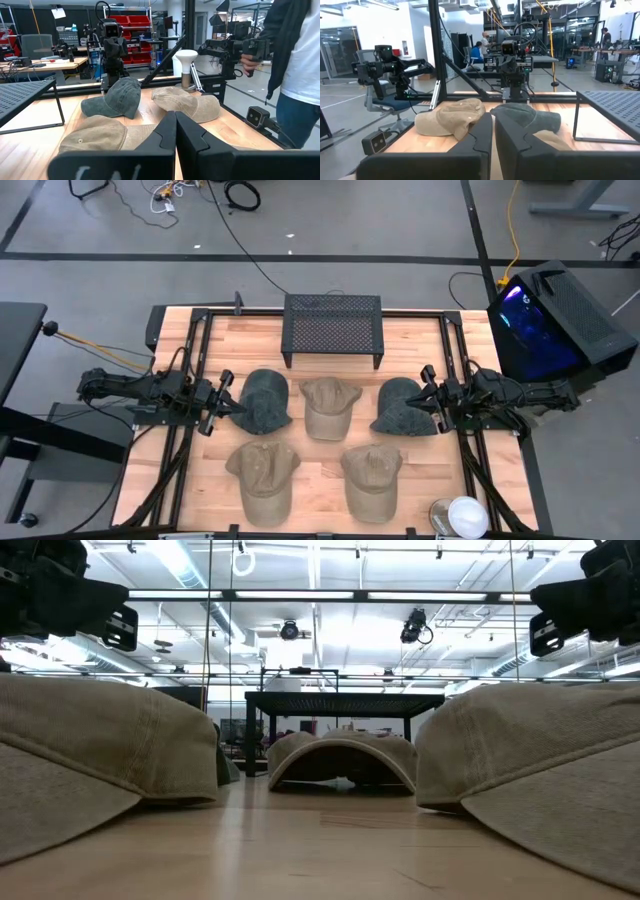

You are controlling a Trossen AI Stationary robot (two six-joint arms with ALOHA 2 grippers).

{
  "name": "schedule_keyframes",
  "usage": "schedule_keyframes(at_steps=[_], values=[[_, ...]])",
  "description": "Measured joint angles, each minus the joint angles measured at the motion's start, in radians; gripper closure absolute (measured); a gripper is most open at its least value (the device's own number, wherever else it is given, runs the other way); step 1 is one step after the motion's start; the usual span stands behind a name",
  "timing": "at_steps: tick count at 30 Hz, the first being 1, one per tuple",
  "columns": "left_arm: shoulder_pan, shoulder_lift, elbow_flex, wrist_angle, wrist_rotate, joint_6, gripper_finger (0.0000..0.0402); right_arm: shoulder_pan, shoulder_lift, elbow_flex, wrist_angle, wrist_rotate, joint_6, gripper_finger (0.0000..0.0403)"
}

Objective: Pick & Place hat
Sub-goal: Put the right black cap on the shelf

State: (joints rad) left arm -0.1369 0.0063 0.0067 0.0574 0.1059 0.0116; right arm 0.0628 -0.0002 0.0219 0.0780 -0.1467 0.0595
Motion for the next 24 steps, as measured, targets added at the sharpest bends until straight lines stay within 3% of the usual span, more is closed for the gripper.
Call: schedule_keyframes(at_steps=[12,24], values=[[0.0,0.0,0.0,0.0,0.0,0.0,0.0399,0.0,0.0,0.0,0.006,0.026,0.037,0.0376],[0.0,0.0,0.0,0.0,0.0,0.0,0.0399,0.0,0.0,0.0,0.122,0.067,0.074,0.0376]])
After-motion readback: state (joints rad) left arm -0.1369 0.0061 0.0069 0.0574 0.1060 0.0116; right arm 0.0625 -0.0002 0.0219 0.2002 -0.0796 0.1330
